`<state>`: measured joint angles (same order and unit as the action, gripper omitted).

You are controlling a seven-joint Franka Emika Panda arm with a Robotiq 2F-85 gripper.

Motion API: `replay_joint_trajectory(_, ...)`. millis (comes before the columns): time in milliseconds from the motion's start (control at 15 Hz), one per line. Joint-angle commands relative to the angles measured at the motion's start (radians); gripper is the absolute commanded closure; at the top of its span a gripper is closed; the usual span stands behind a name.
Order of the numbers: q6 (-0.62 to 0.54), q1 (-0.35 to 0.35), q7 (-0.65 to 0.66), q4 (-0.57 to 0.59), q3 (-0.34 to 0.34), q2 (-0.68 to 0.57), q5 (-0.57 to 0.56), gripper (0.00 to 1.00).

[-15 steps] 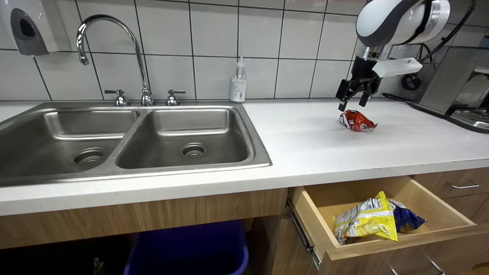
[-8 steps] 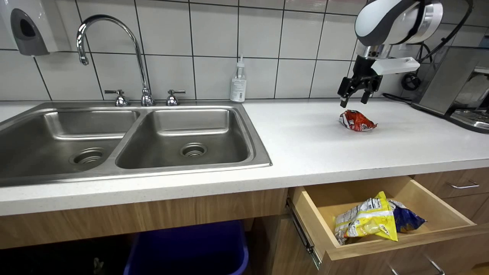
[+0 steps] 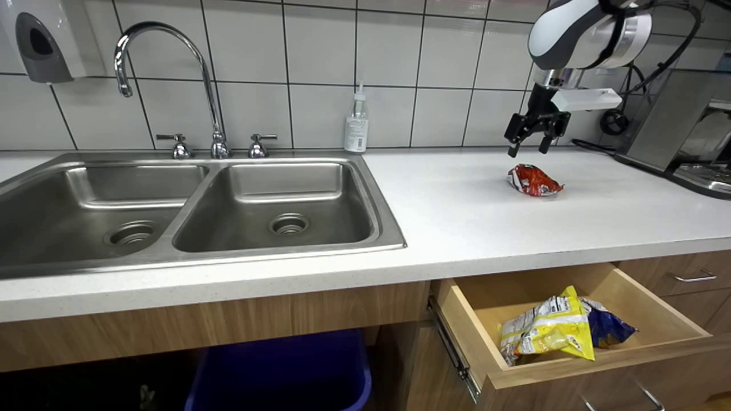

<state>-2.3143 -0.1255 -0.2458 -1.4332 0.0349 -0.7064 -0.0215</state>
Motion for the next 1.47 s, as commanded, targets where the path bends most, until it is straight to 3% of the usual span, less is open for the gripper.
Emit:
replay_joint_trajectory(0,0.076,-0.029,-0.002,0.15,-0.014,-0.091,0.019,0.0)
replay_joint_trajectory(800,0.205,-0.066,-0.001,0.433,-0.02,-0.289,0.042,0.0)
replay_joint_trajectory(1400,0.221,-0.078,-0.006,0.408,-0.031,-0.287,0.064,0.0)
